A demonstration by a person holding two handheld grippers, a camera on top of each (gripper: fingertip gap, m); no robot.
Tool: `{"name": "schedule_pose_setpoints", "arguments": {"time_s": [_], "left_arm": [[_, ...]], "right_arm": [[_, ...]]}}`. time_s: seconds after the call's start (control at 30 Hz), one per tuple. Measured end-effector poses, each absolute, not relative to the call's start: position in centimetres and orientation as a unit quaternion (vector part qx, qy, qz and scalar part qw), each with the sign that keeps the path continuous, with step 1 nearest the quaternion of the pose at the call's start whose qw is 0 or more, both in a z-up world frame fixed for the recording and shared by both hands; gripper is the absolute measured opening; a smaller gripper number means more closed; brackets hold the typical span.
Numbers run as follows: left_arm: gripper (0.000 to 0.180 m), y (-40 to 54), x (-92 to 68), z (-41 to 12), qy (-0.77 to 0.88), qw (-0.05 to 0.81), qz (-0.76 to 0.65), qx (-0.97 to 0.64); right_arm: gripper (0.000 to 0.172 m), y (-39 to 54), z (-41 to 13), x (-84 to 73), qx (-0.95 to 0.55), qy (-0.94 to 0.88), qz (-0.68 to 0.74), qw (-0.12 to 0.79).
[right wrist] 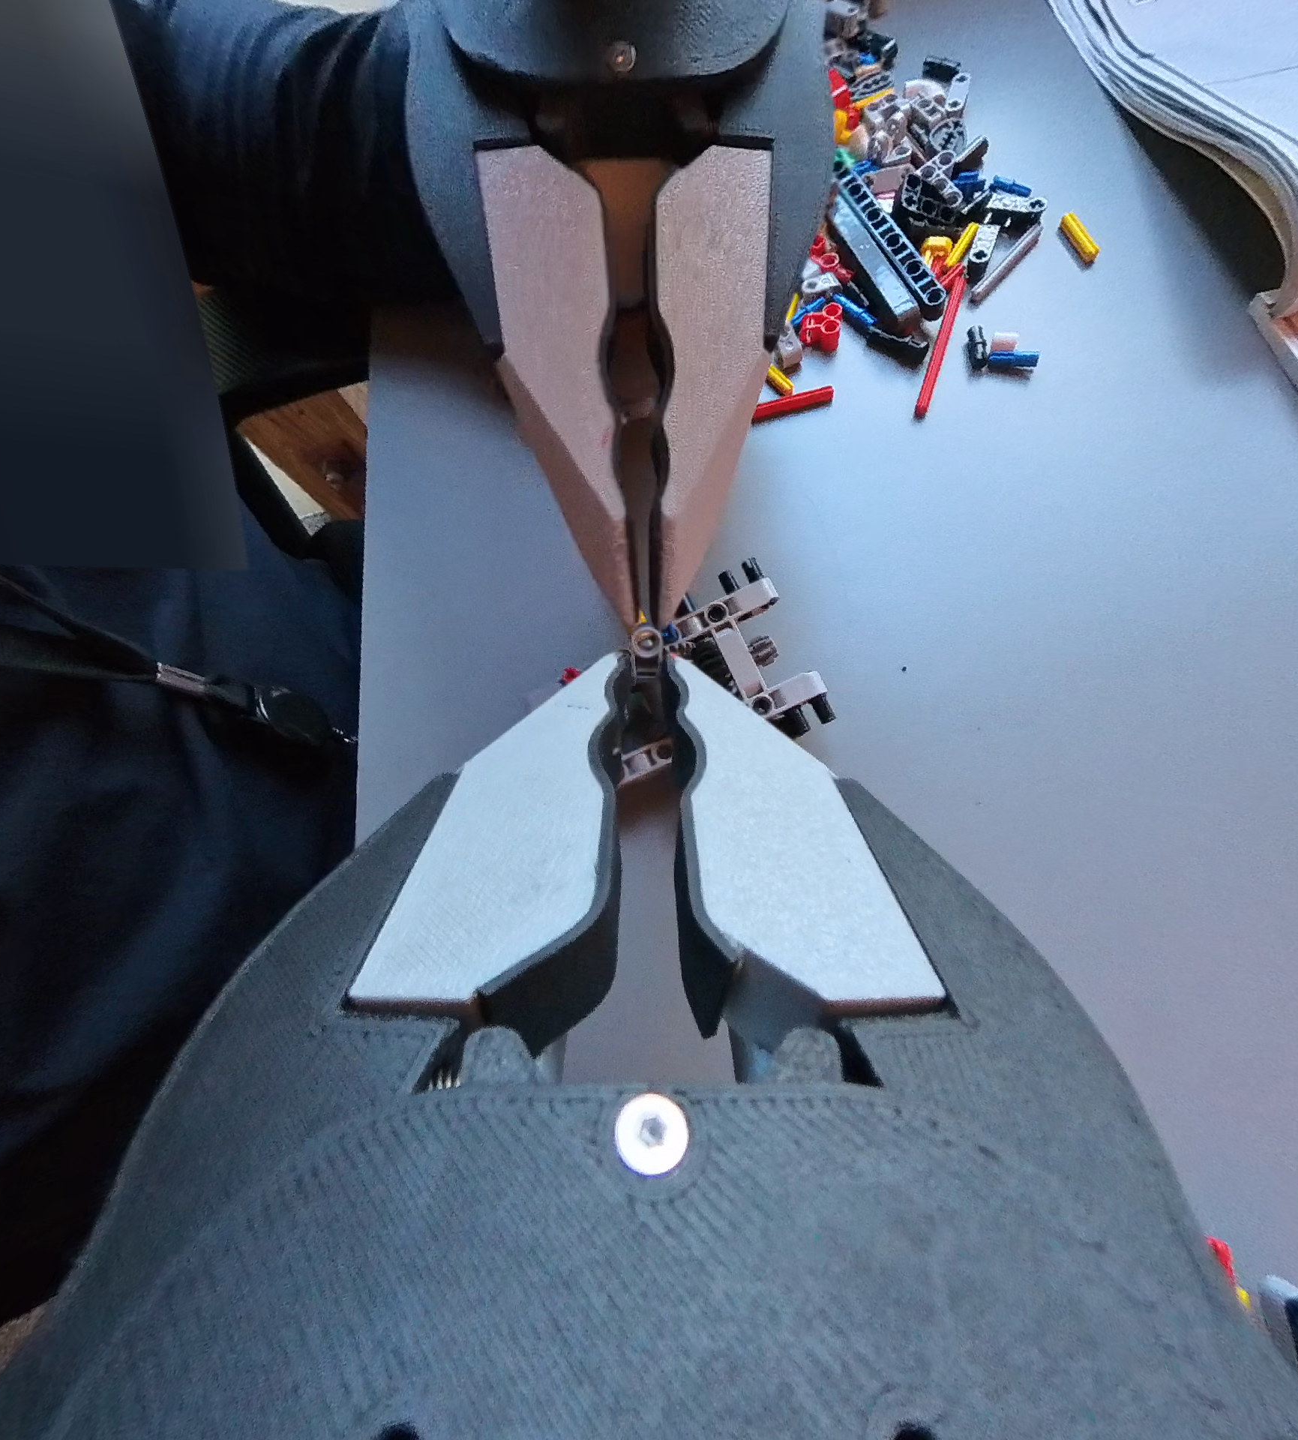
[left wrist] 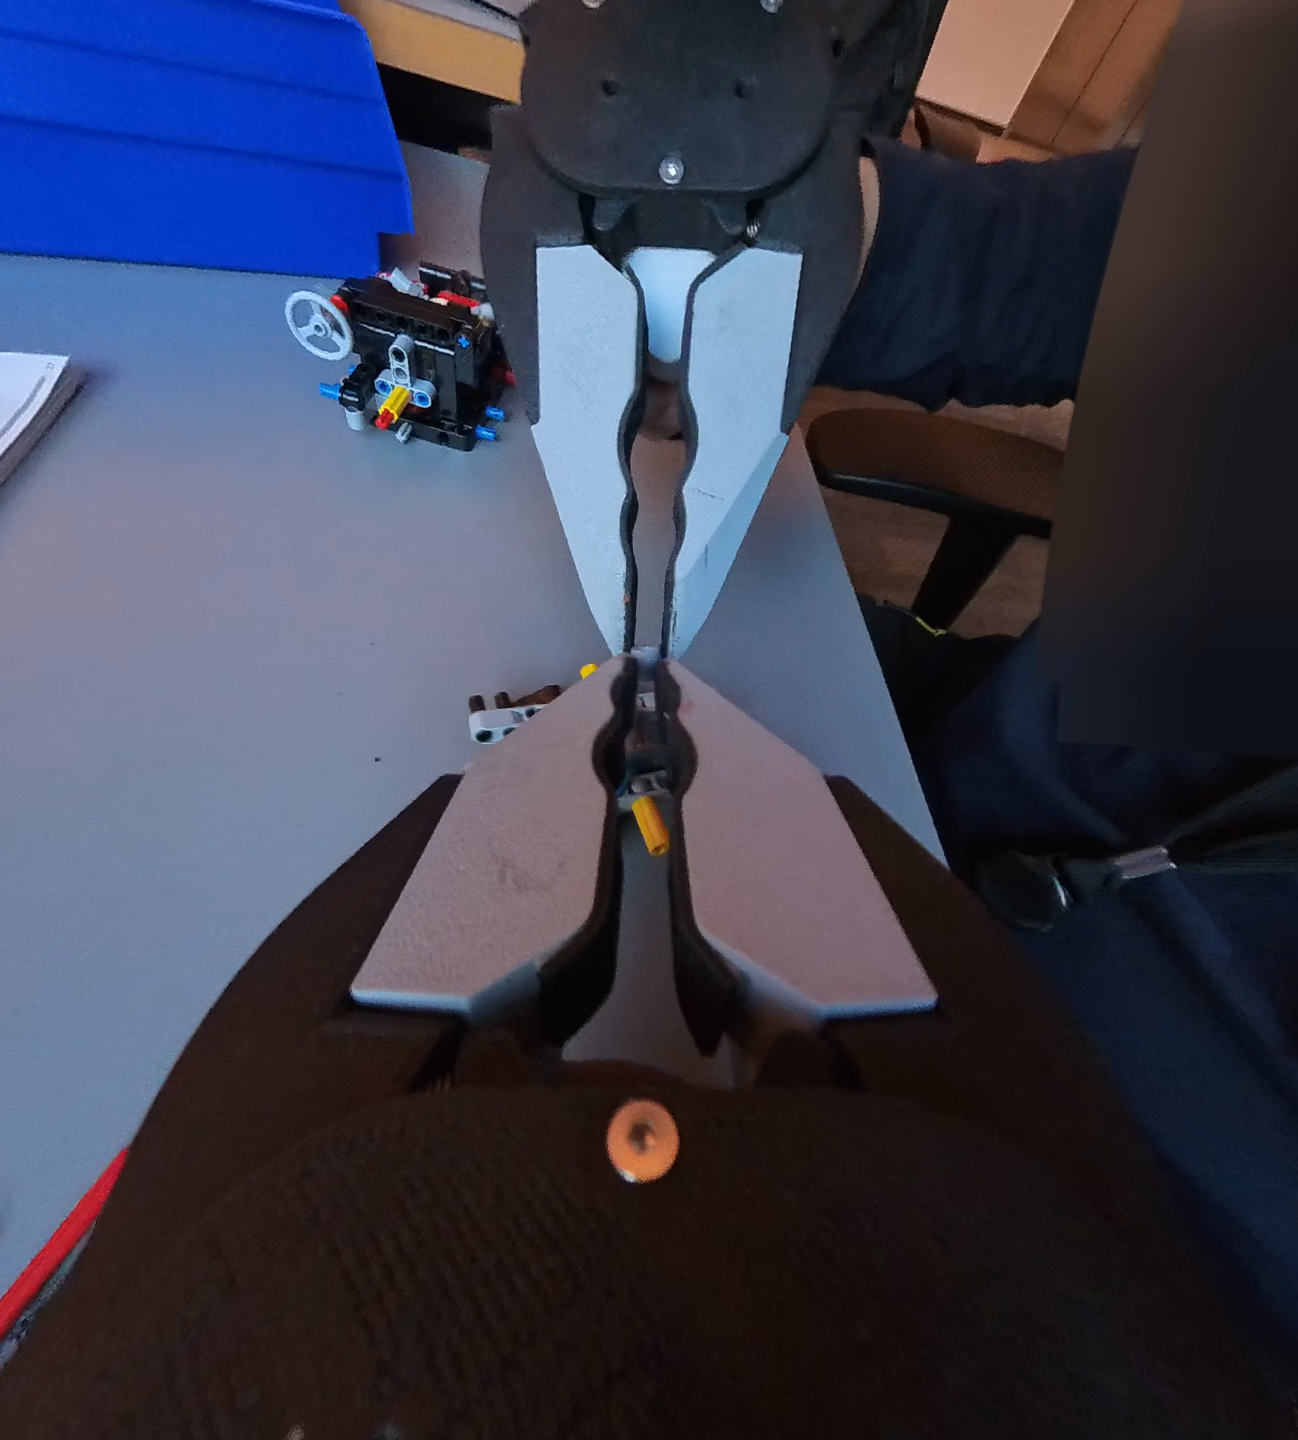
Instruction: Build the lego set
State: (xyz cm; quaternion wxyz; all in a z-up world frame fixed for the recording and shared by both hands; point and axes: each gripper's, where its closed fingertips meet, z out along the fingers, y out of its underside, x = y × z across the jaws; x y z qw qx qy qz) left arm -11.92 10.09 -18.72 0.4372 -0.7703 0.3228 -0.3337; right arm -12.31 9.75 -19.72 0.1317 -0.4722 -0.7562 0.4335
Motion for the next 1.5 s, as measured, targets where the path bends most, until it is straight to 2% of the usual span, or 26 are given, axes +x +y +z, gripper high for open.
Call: {"name": "schedule_pose_setpoints", "arguments": {"time_s": [0.13, 0.2, 0.3, 1.5], "left_arm": [[0.0, 10.2, -11.9, -18.7, 0.318, 0.438, -0.338, -0.77], [0.01, 10.2, -11.9, -19.1, 0.318, 0.426, -0.334, -0.778], [0.004, 10.1, -11.8, -18.9, 0.326, 0.436, -0.329, -0.772], [0.003, 10.0, -11.9, -18.9, 0.309, 0.423, -0.348, -0.778]], "right_arm": [[0.005, 9.7, -19.7, -12.3, -0.472, -0.755, 0.436, 0.13], [0.005, 9.8, -19.7, -12.3, -0.475, -0.752, 0.439, 0.129], [0.005, 9.7, -19.5, -12.4, -0.474, -0.749, 0.446, 0.125], [0.004, 9.5, -19.1, -12.7, -0.461, -0.745, 0.46, 0.146]]}}
